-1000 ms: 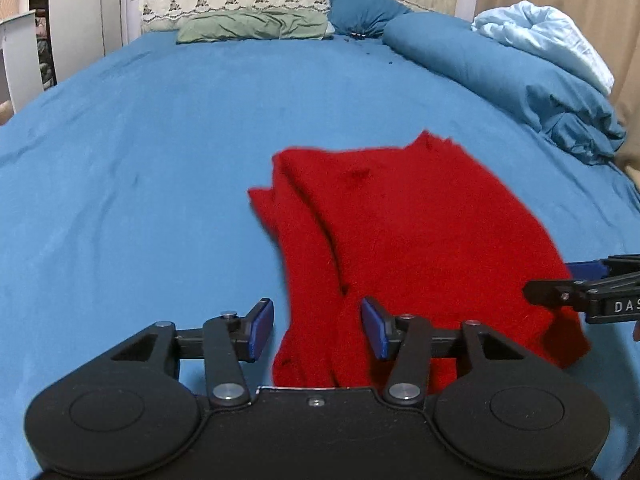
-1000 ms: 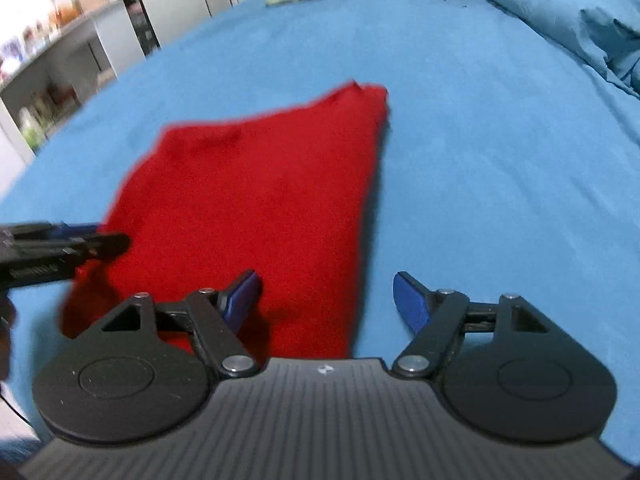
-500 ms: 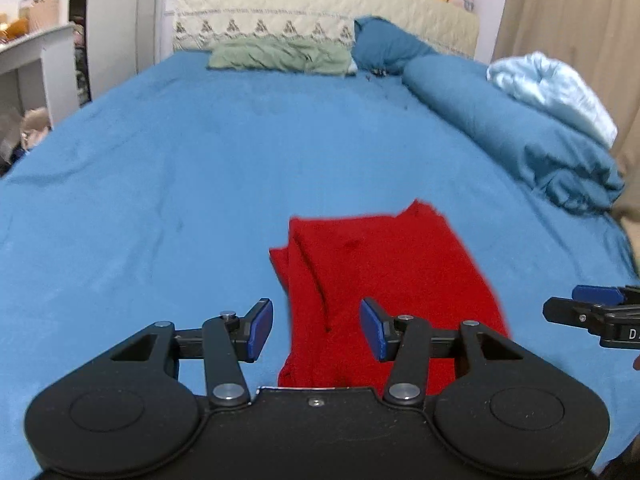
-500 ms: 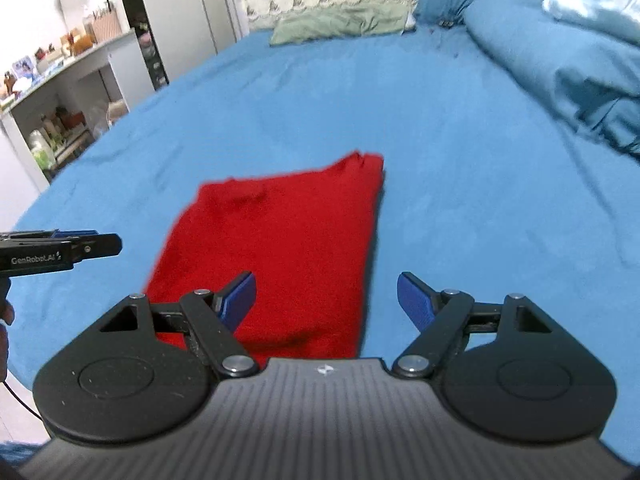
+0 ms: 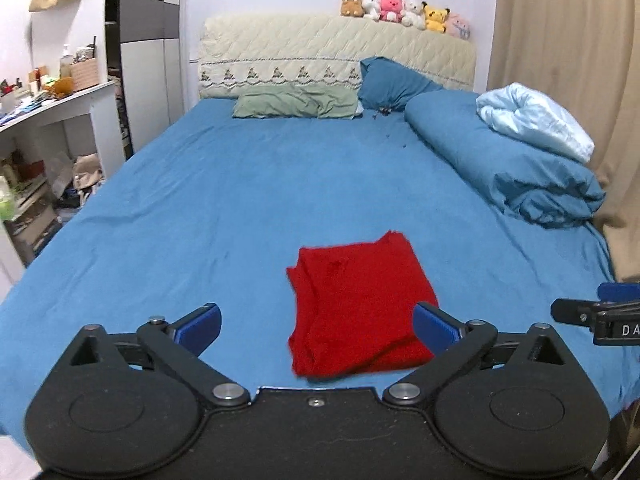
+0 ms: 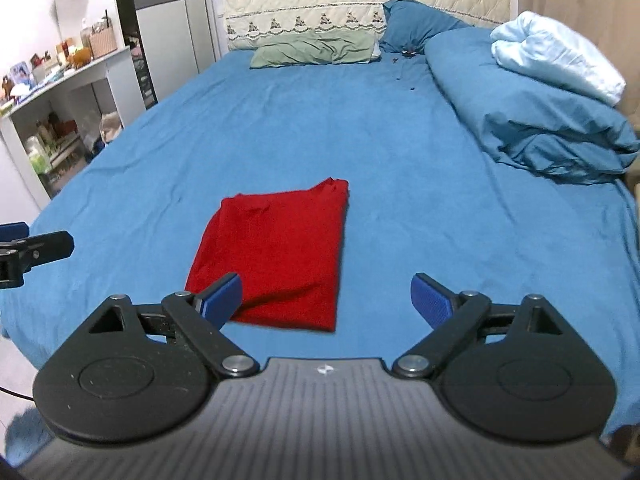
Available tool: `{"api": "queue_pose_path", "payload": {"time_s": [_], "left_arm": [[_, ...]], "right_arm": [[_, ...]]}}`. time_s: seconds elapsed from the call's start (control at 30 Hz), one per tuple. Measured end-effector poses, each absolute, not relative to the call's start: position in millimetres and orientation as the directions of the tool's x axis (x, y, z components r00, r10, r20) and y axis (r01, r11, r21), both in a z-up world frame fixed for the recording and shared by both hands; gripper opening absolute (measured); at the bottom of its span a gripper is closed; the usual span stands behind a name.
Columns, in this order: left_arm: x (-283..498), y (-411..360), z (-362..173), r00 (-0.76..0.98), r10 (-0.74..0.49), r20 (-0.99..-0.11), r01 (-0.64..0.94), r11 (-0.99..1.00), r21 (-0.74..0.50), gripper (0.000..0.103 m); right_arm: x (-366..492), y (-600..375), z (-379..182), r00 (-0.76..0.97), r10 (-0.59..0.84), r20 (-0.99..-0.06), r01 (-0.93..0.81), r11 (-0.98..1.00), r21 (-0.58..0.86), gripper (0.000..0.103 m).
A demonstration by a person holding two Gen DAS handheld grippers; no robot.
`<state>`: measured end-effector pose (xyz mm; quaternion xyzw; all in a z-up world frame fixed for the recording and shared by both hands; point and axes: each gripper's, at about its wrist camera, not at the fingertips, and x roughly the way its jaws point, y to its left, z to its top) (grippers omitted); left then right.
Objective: Fold small clothes
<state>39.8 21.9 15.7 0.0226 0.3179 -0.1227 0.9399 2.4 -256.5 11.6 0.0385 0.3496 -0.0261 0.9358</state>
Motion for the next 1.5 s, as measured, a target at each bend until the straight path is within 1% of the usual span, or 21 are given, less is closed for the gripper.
{"api": "queue_pose_path", "payload": {"time_s": [0.1, 0.37, 1.5], "left_arm": [[20.7, 25.2, 13.2, 0.764, -0.199, -0.614, 0.228, 0.973, -0.031, 0.103], [-14.5, 30.0, -2.4, 0.749, -0.158, -0.643, 0.203, 0.979, -0.004, 0.103], [-26.7, 35.6, -4.4, 0.767, -0.142, -0.626, 0.191, 0.981, 0.012, 0.103]], "right_arm": [[-21.0, -247.5, 14.9, 0.744, -0.040, -0.667, 0.081, 0.996, 0.030, 0.103], [-59.9, -235.8, 0.5, 0.703, -0.070, -0.708, 0.110, 0.994, 0.011, 0.103], [-66.9, -234.6, 3.3, 0.709, -0.070, -0.702, 0.113, 0.994, 0.015, 0.103]]}}
